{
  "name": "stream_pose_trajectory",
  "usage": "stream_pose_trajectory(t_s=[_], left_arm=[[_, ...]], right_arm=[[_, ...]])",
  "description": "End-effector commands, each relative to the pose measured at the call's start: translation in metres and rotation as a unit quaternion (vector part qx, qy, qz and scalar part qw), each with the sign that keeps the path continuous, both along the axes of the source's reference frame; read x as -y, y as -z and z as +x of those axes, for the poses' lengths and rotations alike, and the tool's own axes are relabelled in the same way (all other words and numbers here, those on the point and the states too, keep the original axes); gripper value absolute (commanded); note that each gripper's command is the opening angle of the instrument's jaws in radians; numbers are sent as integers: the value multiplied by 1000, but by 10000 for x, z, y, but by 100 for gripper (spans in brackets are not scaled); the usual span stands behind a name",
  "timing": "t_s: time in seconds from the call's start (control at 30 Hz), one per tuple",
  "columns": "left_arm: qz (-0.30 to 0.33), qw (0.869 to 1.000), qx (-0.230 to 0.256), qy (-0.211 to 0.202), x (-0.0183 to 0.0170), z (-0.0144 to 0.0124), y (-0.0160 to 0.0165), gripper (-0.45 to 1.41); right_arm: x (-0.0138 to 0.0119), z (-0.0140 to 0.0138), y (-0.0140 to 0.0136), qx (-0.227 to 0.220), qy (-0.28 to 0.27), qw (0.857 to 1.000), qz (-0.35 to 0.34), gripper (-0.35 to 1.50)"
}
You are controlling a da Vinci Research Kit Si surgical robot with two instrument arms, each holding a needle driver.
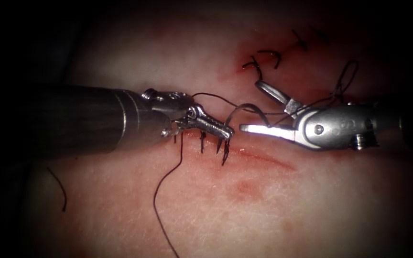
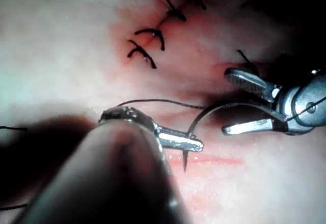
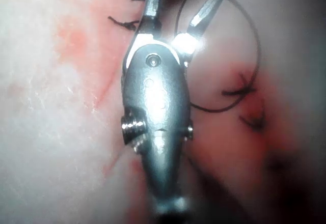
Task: Wound Closure
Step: Hand the needle back to the right gripper.
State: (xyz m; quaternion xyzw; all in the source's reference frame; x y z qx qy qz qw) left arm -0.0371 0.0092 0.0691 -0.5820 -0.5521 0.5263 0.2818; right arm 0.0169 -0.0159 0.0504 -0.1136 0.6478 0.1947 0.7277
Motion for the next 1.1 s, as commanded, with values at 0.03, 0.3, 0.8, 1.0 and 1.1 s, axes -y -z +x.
stream_pose_trajectory(t_s=[0.03, 0.3, 0.8, 1.0, 1.1], left_arm=[[0, 1000, -1, -3, 1, -6, -6, -45], [16, 1000, -8, -13, 2, -5, -5, -45], [18, 1000, -8, -18, 8, -6, -6, -45], [49, 999, -11, 12, 6, -7, -6, 84], [-63, 992, -78, 79, 8, -9, -5, 120]], right_arm=[[1, 10, -8, -2, 3, 1000, 0, 78], [2, 17, -11, -5, 16, 1000, -1, 42], [-2, 23, -2, -7, 26, 999, -22, -35], [-4, 18, 3, -10, 15, 1000, 21, -35], [-5, 16, 11, -23, 6, 998, 65, -35]])
